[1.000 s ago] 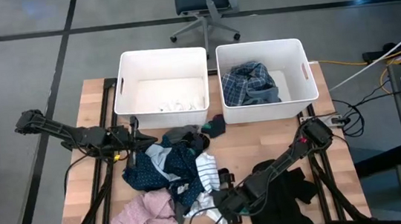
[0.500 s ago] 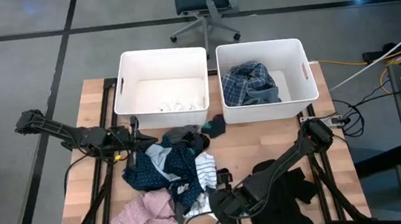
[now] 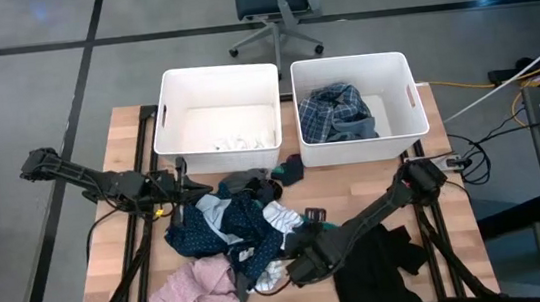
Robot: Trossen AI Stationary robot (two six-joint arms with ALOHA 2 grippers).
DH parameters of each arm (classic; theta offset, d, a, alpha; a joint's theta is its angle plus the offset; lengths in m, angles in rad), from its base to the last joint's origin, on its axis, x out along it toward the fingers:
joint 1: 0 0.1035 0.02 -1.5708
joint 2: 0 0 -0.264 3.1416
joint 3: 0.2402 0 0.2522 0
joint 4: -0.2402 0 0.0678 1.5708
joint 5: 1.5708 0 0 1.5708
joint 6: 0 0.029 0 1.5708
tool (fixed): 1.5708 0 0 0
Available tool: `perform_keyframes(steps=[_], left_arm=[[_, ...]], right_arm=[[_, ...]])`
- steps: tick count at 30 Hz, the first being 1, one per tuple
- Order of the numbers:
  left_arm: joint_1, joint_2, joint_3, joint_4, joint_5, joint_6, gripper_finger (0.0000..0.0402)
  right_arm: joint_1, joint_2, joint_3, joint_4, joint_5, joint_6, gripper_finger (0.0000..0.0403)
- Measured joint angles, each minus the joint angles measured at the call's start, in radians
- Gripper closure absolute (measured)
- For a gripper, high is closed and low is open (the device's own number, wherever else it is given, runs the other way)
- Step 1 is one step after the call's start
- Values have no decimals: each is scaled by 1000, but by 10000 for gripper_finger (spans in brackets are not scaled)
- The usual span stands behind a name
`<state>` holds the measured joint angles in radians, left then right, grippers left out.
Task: Sort clothes
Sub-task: Put the white sock into the left white bin
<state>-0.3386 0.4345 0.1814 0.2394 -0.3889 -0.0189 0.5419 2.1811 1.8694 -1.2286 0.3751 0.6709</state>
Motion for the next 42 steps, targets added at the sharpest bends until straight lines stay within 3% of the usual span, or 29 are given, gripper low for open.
perform_keyframes(steps=[5, 9, 16, 25, 29, 39, 42], left_arm=[[0, 0, 0, -2, 0, 0, 400], [0, 0, 0, 0, 0, 6, 400], [0, 0, 0, 0, 0, 2, 400], [0, 0, 0, 0, 0, 19, 400], [0, 0, 0, 0, 0, 19, 400], [0, 0, 0, 0, 0, 19, 400], [0, 0, 0, 0, 0, 19, 400]], right_arm=[[10, -6, 14, -21, -111, -45, 164], [45, -13, 37, 43, -73, -78, 139], [73, -5, -19, 183, 202, -163, 145], [28, -4, -130, 276, 164, -164, 163], [18, -4, -134, 309, 165, -165, 197], [19, -4, -135, 236, 156, -178, 368], [19, -4, -130, 227, 155, -181, 395]])
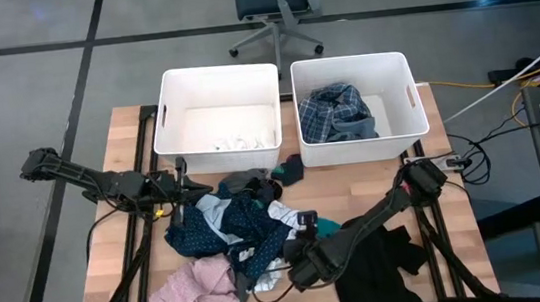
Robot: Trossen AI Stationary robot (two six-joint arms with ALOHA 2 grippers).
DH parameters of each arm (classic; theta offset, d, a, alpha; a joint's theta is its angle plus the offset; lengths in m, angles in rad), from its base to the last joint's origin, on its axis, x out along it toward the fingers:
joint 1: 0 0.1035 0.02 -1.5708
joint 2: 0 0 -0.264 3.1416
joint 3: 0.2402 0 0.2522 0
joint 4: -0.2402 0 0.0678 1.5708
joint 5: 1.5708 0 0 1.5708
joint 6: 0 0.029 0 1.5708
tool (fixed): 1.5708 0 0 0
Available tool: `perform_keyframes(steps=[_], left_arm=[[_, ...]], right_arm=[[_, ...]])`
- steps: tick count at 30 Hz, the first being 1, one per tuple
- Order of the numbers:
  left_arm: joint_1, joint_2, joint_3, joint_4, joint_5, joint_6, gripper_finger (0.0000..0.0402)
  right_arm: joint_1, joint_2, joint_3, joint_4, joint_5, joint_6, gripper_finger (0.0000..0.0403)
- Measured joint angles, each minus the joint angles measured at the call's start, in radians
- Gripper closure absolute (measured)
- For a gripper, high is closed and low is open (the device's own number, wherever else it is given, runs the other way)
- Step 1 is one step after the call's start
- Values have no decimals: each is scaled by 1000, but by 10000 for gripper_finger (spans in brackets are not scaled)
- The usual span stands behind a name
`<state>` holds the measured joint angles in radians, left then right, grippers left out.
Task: Sort clothes
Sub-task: Put the white sock into the left white bin
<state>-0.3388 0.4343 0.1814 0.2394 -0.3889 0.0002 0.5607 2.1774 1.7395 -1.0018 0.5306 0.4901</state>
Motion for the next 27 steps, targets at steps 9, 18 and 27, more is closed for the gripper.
perform_keyframes(steps=[9, 18, 27], left_arm=[[0, 0, 0, 0, 0, 0, 400], [0, 0, 0, 0, 0, 0, 400], [0, 0, 0, 3, 0, 8, 400]], right_arm=[[3, -2, 235, -178, 10, -24, 398], [0, -5, 536, -381, 177, -107, 396], [-96, -98, 588, -333, 296, -215, 393]])
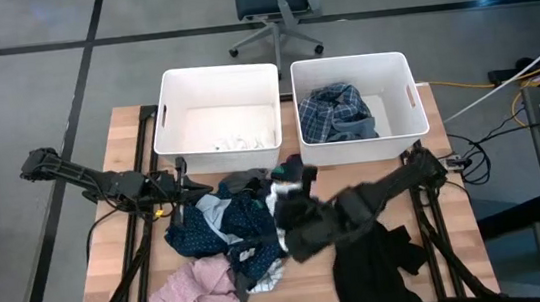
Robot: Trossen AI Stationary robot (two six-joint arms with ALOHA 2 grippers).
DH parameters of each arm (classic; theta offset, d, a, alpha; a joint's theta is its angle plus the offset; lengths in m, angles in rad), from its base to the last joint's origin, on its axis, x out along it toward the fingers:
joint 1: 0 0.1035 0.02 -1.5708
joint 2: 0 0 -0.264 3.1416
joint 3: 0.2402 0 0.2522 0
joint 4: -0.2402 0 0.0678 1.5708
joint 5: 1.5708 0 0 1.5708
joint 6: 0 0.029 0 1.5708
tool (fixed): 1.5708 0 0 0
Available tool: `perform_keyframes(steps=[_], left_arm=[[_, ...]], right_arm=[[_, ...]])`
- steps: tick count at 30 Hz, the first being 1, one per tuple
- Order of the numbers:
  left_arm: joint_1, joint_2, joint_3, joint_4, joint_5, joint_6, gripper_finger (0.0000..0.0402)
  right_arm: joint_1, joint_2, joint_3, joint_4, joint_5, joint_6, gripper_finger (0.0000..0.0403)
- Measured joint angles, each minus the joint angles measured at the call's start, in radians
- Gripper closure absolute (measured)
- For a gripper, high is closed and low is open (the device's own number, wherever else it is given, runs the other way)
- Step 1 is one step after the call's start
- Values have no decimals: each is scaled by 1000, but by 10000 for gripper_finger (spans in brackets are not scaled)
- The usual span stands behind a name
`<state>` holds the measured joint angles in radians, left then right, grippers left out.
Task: Sort clothes
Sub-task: Put the white sock into the left white bin
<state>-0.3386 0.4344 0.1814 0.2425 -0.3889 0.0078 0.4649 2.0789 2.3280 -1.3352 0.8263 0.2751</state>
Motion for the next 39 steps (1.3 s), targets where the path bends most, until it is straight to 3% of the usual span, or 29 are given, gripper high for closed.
perform_keyframes(steps=[10, 27, 33, 39], left_arm=[[0, 0, 0, 0, 0, 9, 400], [0, 0, 0, 0, 0, 11, 400], [0, 0, 0, 0, 0, 11, 400], [0, 0, 0, 0, 0, 11, 400]], right_arm=[[-180, -70, 0, 117, 47, -171, 392], [-483, -97, -1, 820, 11, -698, 391], [-571, -98, -1, 920, -2, -700, 391], [-615, -98, -1, 772, -79, -555, 391]])
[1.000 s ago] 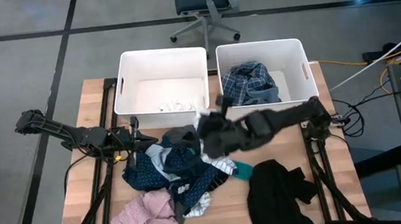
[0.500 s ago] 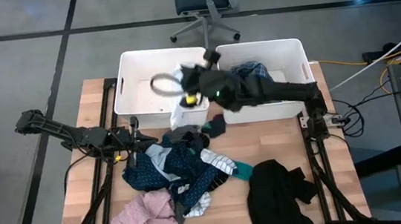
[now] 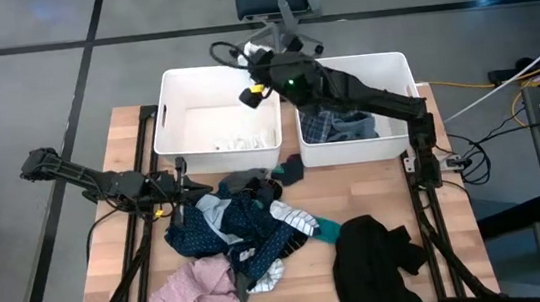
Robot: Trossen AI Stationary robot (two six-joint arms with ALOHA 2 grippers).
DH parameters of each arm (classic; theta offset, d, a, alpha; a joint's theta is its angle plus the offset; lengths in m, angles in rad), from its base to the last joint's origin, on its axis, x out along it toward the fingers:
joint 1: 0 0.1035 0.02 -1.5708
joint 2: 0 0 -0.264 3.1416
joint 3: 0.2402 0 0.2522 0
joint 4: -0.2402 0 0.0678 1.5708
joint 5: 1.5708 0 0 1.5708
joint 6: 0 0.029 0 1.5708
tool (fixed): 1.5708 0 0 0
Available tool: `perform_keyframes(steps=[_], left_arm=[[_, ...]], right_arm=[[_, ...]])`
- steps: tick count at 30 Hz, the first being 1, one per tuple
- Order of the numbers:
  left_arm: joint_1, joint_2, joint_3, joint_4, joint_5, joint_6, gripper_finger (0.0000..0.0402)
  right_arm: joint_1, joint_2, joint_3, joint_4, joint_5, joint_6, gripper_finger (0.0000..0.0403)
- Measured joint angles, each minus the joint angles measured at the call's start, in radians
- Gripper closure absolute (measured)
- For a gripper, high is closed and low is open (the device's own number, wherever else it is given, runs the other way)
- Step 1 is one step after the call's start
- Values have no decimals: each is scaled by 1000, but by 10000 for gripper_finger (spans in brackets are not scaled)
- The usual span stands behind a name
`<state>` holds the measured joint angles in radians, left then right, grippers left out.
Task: Sort clothes
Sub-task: Put the white sock into the left white bin
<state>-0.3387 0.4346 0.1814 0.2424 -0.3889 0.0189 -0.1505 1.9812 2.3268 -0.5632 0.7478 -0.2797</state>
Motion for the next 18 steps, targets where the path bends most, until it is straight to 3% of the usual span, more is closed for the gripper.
perform_keyframes(steps=[9, 18], left_arm=[[0, 0, 0, 1, 0, 0, 400], [0, 0, 0, 1, 0, 8, 400]], right_arm=[[-21, 48, 1, -215, -245, 199, 391], [-21, 152, 0, -263, -252, 208, 389]])
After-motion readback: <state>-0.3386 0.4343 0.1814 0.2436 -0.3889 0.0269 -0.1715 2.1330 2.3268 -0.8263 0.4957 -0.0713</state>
